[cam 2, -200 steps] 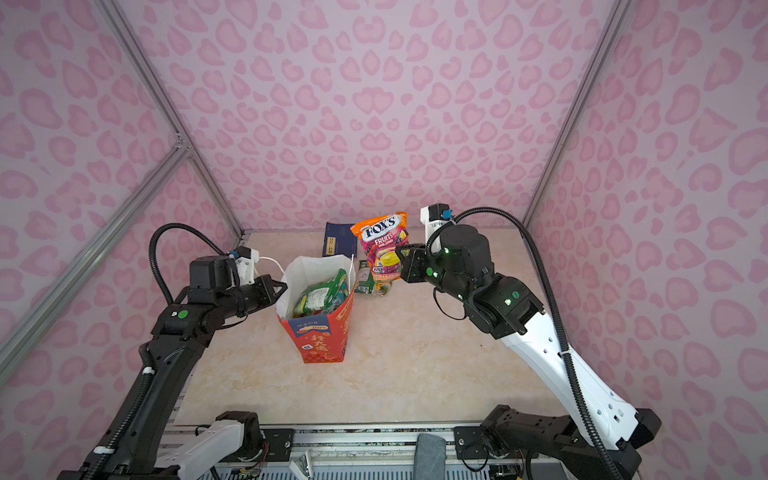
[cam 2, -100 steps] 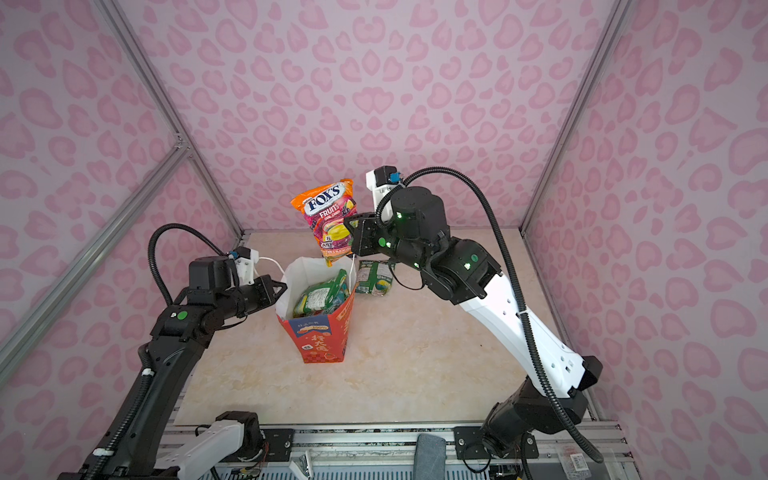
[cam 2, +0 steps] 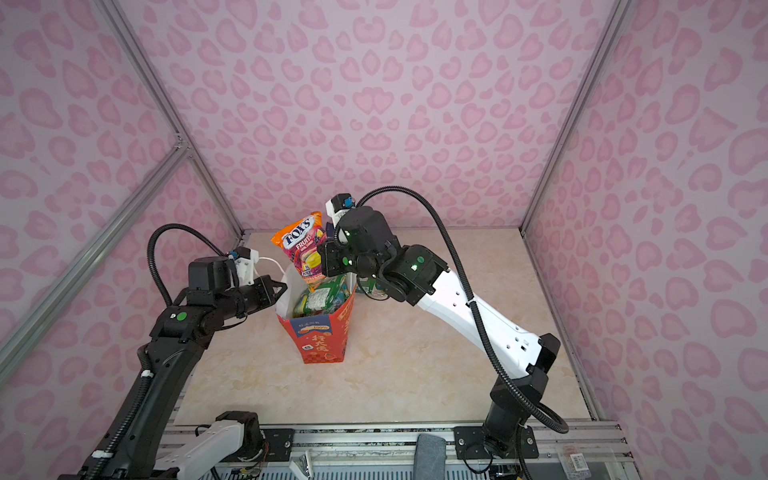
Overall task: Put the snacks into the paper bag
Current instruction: 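Lower the Fox's Fruits packet into the bag with the right gripper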
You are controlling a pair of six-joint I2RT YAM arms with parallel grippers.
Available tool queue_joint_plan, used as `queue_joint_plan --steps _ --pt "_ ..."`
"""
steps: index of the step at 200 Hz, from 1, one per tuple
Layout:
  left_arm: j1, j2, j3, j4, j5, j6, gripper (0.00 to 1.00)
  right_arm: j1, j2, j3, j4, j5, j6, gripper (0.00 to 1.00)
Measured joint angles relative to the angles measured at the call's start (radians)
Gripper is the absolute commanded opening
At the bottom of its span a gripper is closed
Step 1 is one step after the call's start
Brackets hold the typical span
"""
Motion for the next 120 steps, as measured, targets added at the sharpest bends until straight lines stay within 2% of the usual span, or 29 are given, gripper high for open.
queue_joint_plan --steps 74,120 --pt "-0.001 0.0 0.0 0.0 0.0 0.0 0.08 0.045 -0.009 -0.17 0.008 0.135 0.016 0.0" --pt "-0.001 0.0 -0.002 0.0 0.001 0.0 0.08 0.059 0.011 -0.183 0.031 0.21 0.08 0.0"
